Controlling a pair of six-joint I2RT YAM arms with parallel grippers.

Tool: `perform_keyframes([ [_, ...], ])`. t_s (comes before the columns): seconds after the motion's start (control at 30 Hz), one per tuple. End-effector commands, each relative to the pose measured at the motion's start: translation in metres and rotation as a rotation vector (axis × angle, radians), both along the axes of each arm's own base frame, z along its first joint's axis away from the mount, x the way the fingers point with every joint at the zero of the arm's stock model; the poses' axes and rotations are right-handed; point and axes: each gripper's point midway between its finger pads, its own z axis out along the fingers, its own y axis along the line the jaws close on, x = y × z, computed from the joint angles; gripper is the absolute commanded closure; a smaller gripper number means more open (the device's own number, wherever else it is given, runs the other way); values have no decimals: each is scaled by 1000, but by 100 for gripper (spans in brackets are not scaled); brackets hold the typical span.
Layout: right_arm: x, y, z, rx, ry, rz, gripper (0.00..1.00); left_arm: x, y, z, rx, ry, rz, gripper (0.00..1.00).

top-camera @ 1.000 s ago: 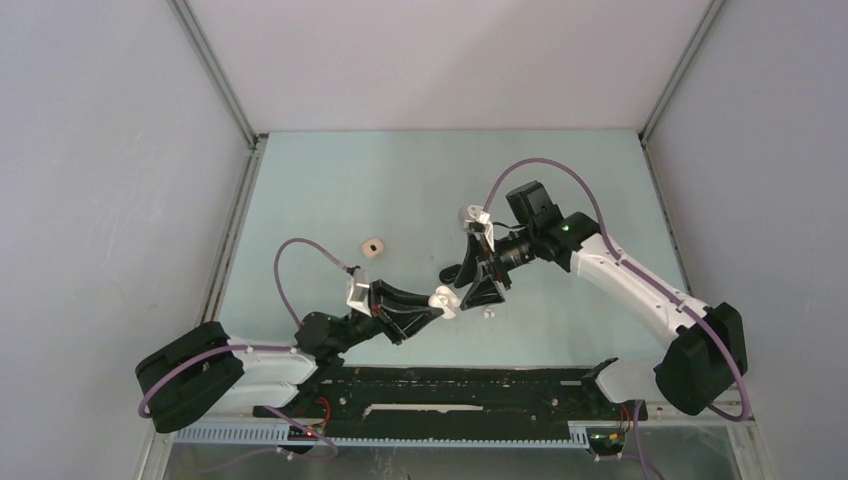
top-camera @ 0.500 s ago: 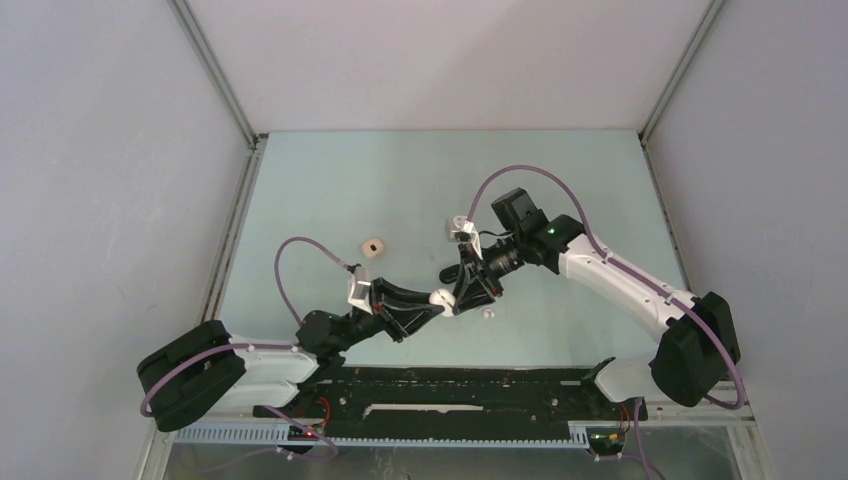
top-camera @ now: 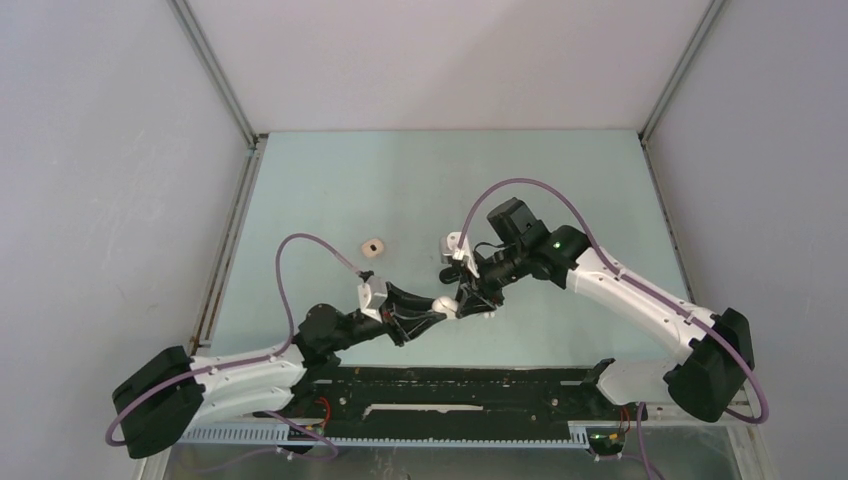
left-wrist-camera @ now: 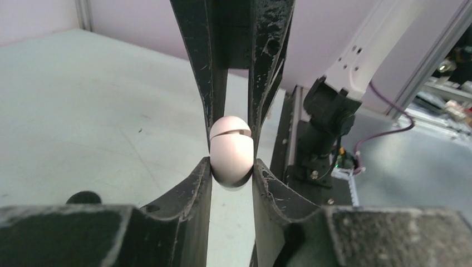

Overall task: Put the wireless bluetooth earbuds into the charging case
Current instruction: Adjust the charging case.

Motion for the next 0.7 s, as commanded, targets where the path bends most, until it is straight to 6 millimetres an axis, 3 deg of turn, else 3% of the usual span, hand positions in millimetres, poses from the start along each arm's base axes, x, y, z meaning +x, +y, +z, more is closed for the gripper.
perform_keyframes([
  [0.0, 9, -8, -5, -73, -130, -26, 97, 7, 1, -23, 163, -70, 53, 60],
  [0.17, 5, -14, -25, -211, -242, 5, 97, 6, -2, -40, 250, -62, 67, 44],
  [0.3, 0, -17, -38, -317, -290, 35, 98, 4, -8, -49, 299, -55, 50, 43],
  [0.67, 3, -14, -44, -384, -328, 44, 98, -1, -10, -51, 265, -34, 28, 43],
])
